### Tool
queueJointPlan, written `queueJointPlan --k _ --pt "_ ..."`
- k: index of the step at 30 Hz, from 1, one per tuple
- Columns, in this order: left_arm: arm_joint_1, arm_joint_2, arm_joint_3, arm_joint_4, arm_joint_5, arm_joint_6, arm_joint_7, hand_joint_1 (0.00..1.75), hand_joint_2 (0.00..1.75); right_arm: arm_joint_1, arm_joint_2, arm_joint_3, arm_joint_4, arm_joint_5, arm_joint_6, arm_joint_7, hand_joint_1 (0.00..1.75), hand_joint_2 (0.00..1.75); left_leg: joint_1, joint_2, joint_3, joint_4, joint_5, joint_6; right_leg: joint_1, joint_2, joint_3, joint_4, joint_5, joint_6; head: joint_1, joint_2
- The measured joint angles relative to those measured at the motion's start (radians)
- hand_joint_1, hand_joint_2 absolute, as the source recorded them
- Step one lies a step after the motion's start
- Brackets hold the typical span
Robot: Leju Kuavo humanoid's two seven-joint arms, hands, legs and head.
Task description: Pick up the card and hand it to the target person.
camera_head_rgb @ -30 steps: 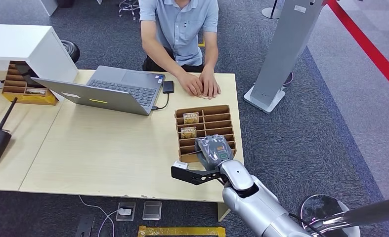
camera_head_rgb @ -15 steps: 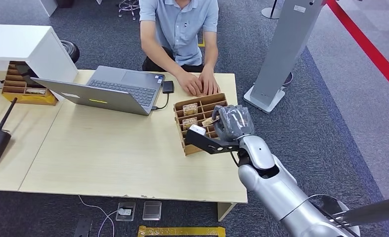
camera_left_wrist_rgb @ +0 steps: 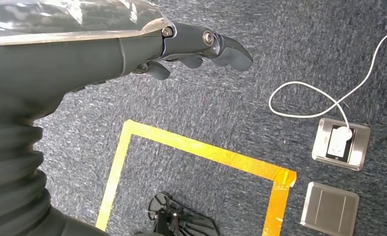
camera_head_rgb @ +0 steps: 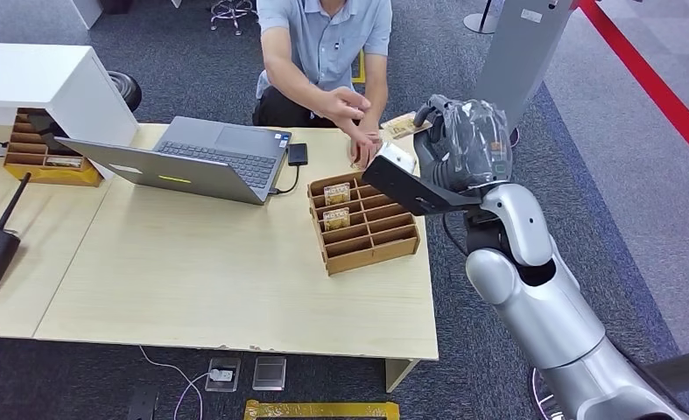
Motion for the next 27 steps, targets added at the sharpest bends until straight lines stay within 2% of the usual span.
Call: queueJointPlan --k 4,8,17,21,25,27 --pt "-0.001 0.000 0.000 0.000 -0.012 -0.009 -0.008 0.00 1.75 -0.009 0.015 -0.011 0.034 -0.043 -0.115 -0.089 1.61 1.75 0.000 0.000 0.000 0.000 0.000 0.000 0.000 0.000 0.000 0.000 0.000 0.000 0.000 0.000" --pt "-0.002 0.000 0.000 0.000 -0.025 -0.016 -0.013 0.00 1.75 -0.016 0.029 -0.021 0.111 -0.095 -0.177 -0.158 1.61 1.75 0.000 0.000 0.000 0.000 0.000 0.000 0.000 0.000 0.000 0.000 0.000 0.000 0.000 0.000" --pt "-0.004 0.000 0.000 0.000 -0.035 -0.019 -0.013 0.00 1.75 -0.034 0.056 -0.023 0.278 -0.136 -0.208 -0.197 1.61 1.75 0.000 0.000 0.000 0.000 0.000 0.000 0.000 0.000 0.000 0.000 0.000 0.000 0.000 0.000" --pt "-0.004 0.000 0.000 0.000 -0.043 -0.020 -0.015 0.00 1.75 -0.042 0.064 -0.023 0.326 -0.140 -0.207 -0.197 0.00 1.75 0.000 0.000 0.000 0.000 0.000 0.000 0.000 0.000 0.000 0.000 0.000 0.000 0.000 0.000" --pt "-0.004 0.000 0.000 0.000 -0.051 -0.028 -0.030 0.00 0.00 -0.042 0.068 -0.023 0.351 -0.145 -0.206 -0.194 0.00 1.75 0.000 0.000 0.000 0.000 0.000 0.000 0.000 0.000 0.000 0.000 0.000 0.000 0.000 0.000" --pt "-0.004 0.000 0.000 0.000 -0.051 -0.033 -0.037 0.00 0.00 -0.042 0.069 -0.023 0.359 -0.147 -0.205 -0.193 0.00 1.75 0.000 0.000 0.000 0.000 0.000 0.000 0.000 0.000 0.000 0.000 0.000 0.000 0.000 0.000"
